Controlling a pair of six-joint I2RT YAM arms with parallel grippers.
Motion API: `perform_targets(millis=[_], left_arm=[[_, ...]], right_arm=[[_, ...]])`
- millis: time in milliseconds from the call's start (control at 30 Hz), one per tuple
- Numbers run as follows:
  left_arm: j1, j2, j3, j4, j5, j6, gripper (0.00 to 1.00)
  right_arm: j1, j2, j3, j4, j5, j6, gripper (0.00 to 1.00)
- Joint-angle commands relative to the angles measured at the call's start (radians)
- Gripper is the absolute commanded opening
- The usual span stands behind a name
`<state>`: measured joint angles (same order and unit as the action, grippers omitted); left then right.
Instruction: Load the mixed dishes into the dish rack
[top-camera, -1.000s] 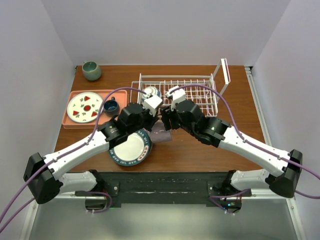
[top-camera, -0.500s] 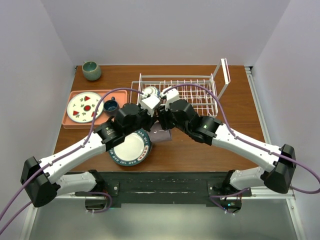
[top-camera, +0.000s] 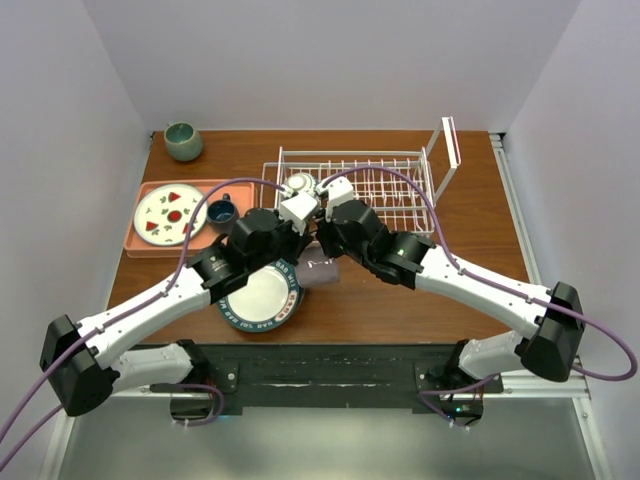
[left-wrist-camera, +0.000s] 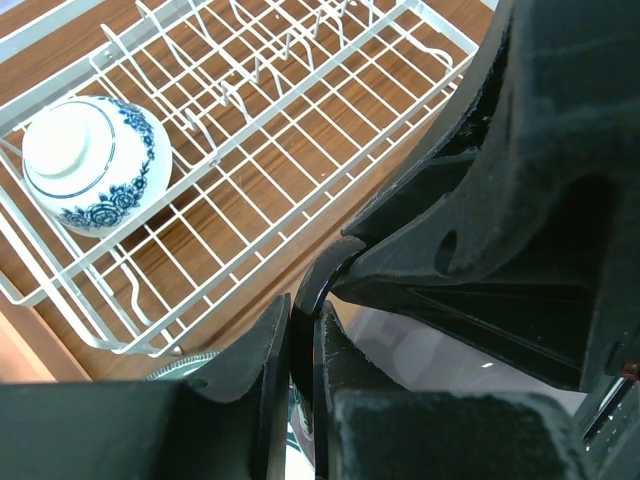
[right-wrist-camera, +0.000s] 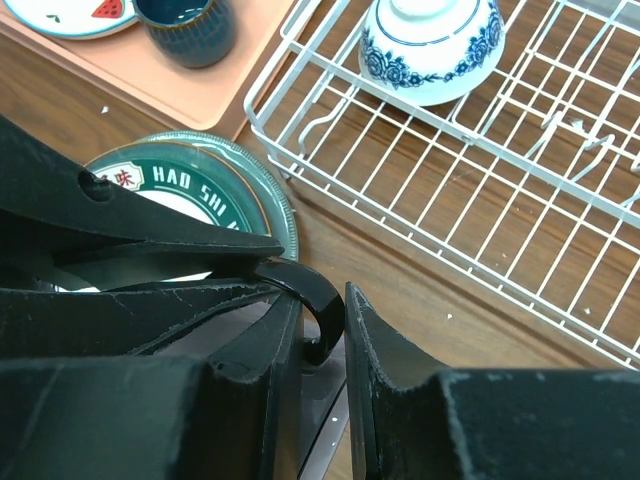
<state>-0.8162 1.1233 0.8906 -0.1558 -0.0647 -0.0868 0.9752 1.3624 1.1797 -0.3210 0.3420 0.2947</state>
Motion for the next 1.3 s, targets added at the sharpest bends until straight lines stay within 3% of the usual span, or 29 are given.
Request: perform_targets(millis=[0,67,100,167,200,267,300,367,467,733,1000,1267], left_arm=[[-0.011,-0.065,0.036,0.14,0.022,-0.06,0.0],[-0.011,-0.068,0.045,0.13,-0.024,-0.076,0.01],[-0.011,-0.072,0.05,0.11,-0.043,-0.091,0.15],[-0.011,-0.077,0.065,0.087,-0.091,-0.105,0.27],[-0.011,-0.083,0.07,0.067,-0.109,-0.119,0.4],[-0.009,-0.092,0.079,0.053,-0.147,-0.129,0.49],[-0.009,-0.103,0.079,0.041,-0.158,-0.143,0.59],[-0.009,-0.115,0.082,0.032,-0.187,-0.156,0.7],[-0.009,-0.14,0.082,0.022,-0.217,-0.174,0.8],[0.026,-0.171,0.056,-0.025,-0.32,-0.283,0.92],[0.227,-0.204,-0.053,0.015,-0.155,-0.438,0.94],[0.253,-0.227,-0.107,0.033,-0.179,-0.482,0.94]], right_arm=[[-0.001,0.009,0.014,0.048,0.071,0.043,0.0],[-0.003,0.009,0.009,0.057,0.092,0.052,0.0],[-0.006,0.006,0.005,0.069,0.1,0.064,0.0],[-0.009,0.0,-0.003,0.083,0.12,0.075,0.0],[-0.012,-0.009,-0.015,0.105,0.124,0.086,0.0],[-0.021,-0.019,-0.022,0.12,0.14,0.096,0.0],[-0.024,-0.02,-0.028,0.134,0.146,0.107,0.0],[-0.033,-0.026,-0.031,0.146,0.158,0.118,0.0],[-0.047,-0.028,-0.034,0.172,0.169,0.135,0.0],[-0.085,0.009,0.0,0.313,0.172,0.126,0.0],[-0.142,0.131,-0.012,0.656,0.143,0.084,0.0],[-0.201,0.259,-0.006,0.885,0.1,0.083,0.0]])
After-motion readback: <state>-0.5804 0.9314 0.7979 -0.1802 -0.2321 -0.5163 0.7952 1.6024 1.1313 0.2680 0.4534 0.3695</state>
